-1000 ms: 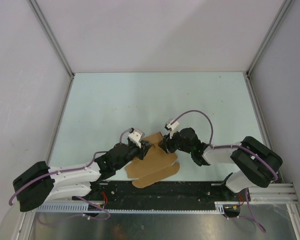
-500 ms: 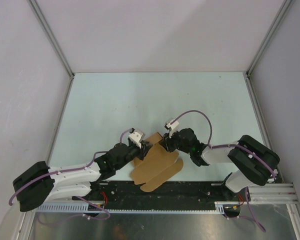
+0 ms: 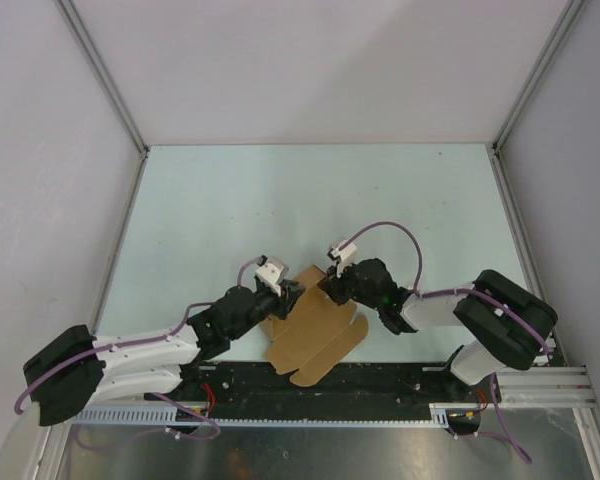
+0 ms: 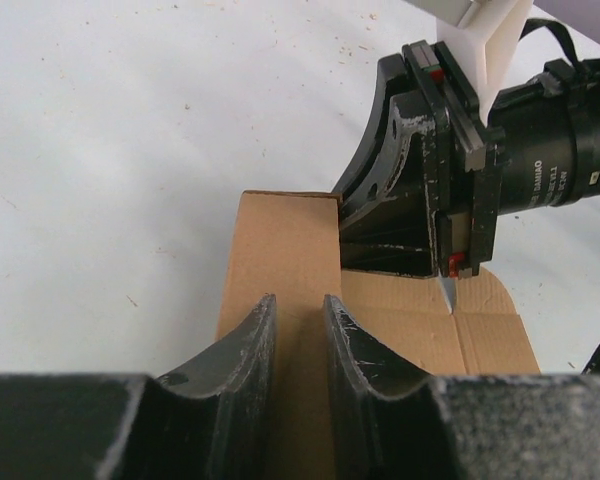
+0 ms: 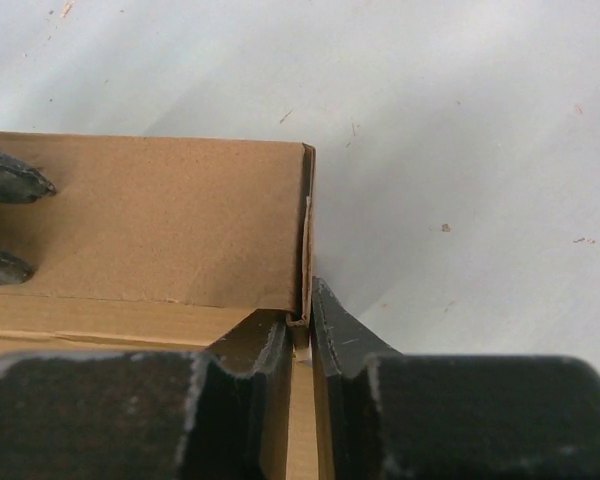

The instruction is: Fold the paper box

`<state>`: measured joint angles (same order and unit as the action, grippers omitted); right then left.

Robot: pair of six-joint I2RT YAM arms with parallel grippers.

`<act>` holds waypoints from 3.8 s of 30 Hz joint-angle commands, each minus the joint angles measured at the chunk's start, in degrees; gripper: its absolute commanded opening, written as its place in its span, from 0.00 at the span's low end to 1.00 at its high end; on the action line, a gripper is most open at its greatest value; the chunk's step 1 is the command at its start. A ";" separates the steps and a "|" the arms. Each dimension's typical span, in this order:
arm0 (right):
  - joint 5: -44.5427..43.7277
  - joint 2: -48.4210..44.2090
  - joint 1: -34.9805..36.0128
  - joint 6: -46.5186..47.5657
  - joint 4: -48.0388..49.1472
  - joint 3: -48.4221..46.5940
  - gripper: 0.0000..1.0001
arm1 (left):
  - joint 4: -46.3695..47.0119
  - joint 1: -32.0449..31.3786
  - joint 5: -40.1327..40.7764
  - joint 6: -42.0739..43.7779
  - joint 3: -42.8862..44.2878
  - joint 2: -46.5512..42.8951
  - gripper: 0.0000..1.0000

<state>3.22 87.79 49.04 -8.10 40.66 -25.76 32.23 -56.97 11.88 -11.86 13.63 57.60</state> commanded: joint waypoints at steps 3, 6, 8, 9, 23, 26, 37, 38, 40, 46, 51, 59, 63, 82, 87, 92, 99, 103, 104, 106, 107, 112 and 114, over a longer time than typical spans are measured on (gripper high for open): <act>-3.05 -0.51 1.68 1.41 1.71 -2.01 0.11 | -0.50 0.37 1.74 1.93 0.52 -2.85 0.31; -5.41 -1.13 2.55 3.17 0.12 -2.45 0.09 | -1.46 1.07 2.09 1.49 0.44 -3.81 0.31; -6.82 -1.56 2.99 4.31 -0.50 -2.63 0.07 | -1.64 1.69 2.01 1.22 0.35 -4.34 0.31; -7.26 -1.74 3.34 4.58 -1.02 -2.63 0.07 | -1.82 1.86 2.01 1.05 0.26 -4.52 0.31; -10.79 -0.95 5.02 7.39 0.02 -2.63 0.19 | -2.17 2.83 0.60 -1.06 0.17 -0.83 0.30; -9.56 -0.16 5.02 7.22 1.34 -2.63 0.28 | -2.08 2.83 1.13 -0.89 0.00 -1.09 0.30; -8.67 4.23 5.19 5.55 7.58 -2.63 0.28 | -2.17 3.01 1.13 -0.71 -0.53 -1.88 0.31; -8.85 4.67 5.11 5.46 8.02 -2.63 0.27 | -2.17 3.09 0.95 -0.71 -0.45 -1.62 0.31; -8.85 5.29 5.10 5.29 8.55 -2.63 0.25 | -2.08 3.01 0.43 -0.80 -0.36 -1.27 0.31; -9.46 6.69 5.63 4.67 9.96 -2.54 0.21 | -1.99 3.01 -1.86 -0.89 -0.18 -1.09 0.29; -10.52 6.87 5.81 4.50 10.40 -2.63 0.12 | -2.08 3.01 -1.77 -0.89 -0.44 -1.62 0.29; -11.49 6.61 6.07 4.76 10.40 -2.63 0.06 | -2.17 3.01 -3.09 -1.06 -0.53 -2.67 0.29; -11.57 5.56 6.16 4.76 9.79 -2.63 0.33 | -2.17 3.01 -4.23 -0.80 -0.62 -3.55 0.28; -12.27 -2.18 7.39 5.46 2.32 -2.63 0.42 | -6.39 0.63 -0.90 -1.33 -0.27 -1.53 0.24; -12.72 -4.38 7.48 5.64 0.91 -2.45 0.42 | -6.48 -0.86 2.53 -1.85 -1.23 -1.97 0.23; -12.37 -6.22 7.57 5.64 -0.85 -2.37 0.43 | -6.48 -3.23 7.27 -1.85 -1.59 -2.06 0.23; -11.84 -11.40 7.74 3.98 -6.81 -2.37 0.45 | -6.65 -3.50 7.81 -1.41 -1.24 -5.66 0.27; -13.85 -19.82 7.74 0.99 -12.00 -1.75 0.47 | -7.88 -3.50 7.19 -1.15 0.34 -7.76 0.34; -14.47 -21.50 7.74 0.11 -13.40 -1.75 0.49 | -8.14 -3.41 7.11 -1.15 0.69 -8.64 0.35; -17.27 -26.23 7.83 -3.91 -17.54 -1.84 0.51 | -9.02 -3.41 7.11 -1.06 1.57 -9.61 0.36; -18.59 -27.74 7.66 -5.77 -19.29 -2.01 0.53 | -9.29 -3.41 7.19 -1.06 1.75 -10.57 0.37; -27.29 -36.71 7.56 -25.61 -39.32 -3.77 0.56 | -13.32 -3.41 7.37 -1.24 4.39 -12.34 0.40; -29.23 -40.58 8.26 -39.32 -48.61 -3.51 0.57 | -15.25 -3.41 7.54 -1.85 5.26 -12.17 0.41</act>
<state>-18.04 52.60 56.51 -24.47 11.60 -27.29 20.05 -60.12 18.50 -12.58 15.25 46.30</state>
